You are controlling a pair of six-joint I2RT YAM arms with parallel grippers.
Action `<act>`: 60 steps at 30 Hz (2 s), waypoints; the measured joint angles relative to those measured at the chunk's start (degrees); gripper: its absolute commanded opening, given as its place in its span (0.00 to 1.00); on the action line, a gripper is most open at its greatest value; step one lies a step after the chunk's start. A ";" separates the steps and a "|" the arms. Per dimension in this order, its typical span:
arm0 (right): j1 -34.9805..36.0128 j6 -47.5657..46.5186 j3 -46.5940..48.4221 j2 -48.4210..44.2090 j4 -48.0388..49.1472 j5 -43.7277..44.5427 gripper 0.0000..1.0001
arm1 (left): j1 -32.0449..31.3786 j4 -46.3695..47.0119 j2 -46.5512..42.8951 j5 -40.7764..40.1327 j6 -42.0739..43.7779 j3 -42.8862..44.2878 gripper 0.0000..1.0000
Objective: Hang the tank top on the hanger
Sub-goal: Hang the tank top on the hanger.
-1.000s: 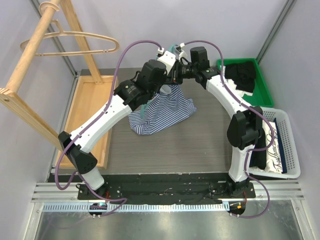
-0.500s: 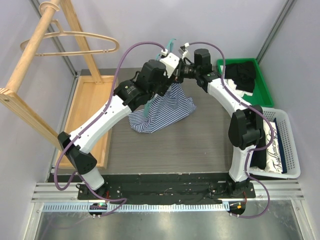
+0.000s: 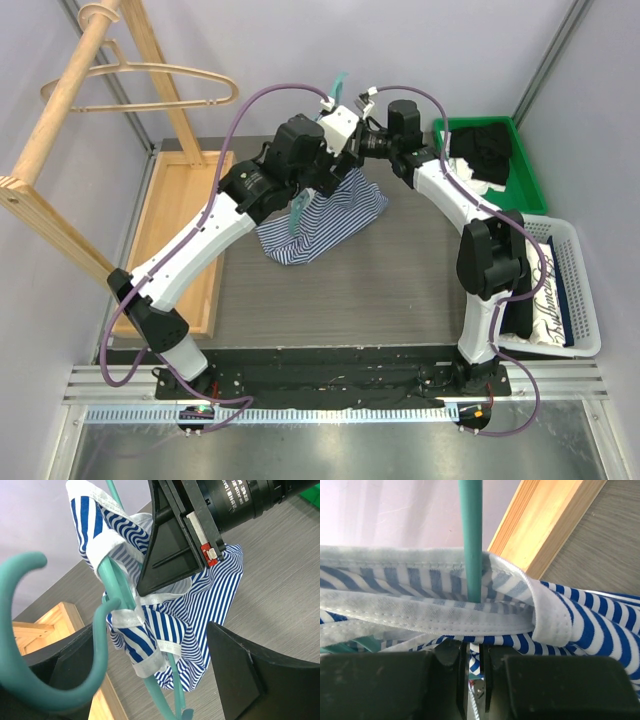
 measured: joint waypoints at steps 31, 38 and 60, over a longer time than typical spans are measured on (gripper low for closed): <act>-3.15 12.72 -6.01 -1.42 12.63 -2.86 0.01 | 4.90 -12.09 -5.79 27.04 15.82 0.92 1.00; -4.66 8.61 -5.95 -1.62 6.88 -4.48 0.01 | 7.28 -19.91 -6.16 35.10 22.97 8.52 1.00; -5.79 -26.16 -1.14 -6.67 -34.99 -10.43 0.01 | 11.69 -32.65 -8.24 36.06 63.84 9.14 1.00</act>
